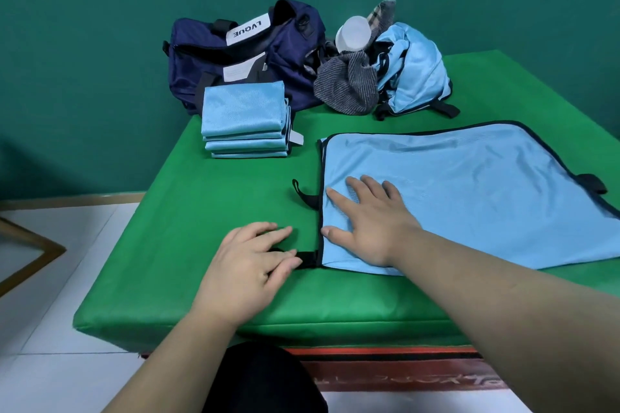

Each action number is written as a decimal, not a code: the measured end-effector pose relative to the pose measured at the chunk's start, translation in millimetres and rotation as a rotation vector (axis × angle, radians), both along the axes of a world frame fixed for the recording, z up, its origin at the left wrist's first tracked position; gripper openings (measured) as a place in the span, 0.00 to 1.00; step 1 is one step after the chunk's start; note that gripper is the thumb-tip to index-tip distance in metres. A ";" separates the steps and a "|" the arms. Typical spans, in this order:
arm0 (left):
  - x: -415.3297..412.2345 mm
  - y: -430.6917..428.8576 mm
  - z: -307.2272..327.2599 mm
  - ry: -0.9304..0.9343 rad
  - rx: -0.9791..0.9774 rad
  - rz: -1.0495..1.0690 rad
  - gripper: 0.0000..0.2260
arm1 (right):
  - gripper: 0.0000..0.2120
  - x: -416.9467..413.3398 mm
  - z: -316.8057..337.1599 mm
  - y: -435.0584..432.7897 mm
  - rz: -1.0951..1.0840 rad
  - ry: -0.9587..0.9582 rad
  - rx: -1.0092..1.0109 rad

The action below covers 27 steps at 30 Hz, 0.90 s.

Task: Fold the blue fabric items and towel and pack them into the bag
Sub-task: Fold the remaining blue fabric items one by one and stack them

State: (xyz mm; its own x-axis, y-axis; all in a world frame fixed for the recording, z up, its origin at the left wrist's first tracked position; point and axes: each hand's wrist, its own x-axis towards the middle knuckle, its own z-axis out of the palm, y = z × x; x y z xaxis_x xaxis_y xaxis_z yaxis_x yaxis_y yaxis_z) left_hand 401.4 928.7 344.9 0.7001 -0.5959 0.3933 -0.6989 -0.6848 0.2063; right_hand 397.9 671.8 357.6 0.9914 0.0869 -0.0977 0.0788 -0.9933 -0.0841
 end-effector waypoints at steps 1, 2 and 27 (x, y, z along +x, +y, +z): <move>1.7 0.0 -1.6 0.007 -0.031 0.022 0.15 | 0.41 0.1 0.0 0.6 0.004 0.002 -0.012; 3.1 -0.2 -2.8 0.019 -0.048 0.035 0.15 | 0.42 0.2 0.1 1.2 0.005 0.006 -0.022; -29.4 -36.3 27.1 0.071 0.044 0.234 0.28 | 0.35 -129.5 24.0 -103.5 -0.312 -0.167 0.043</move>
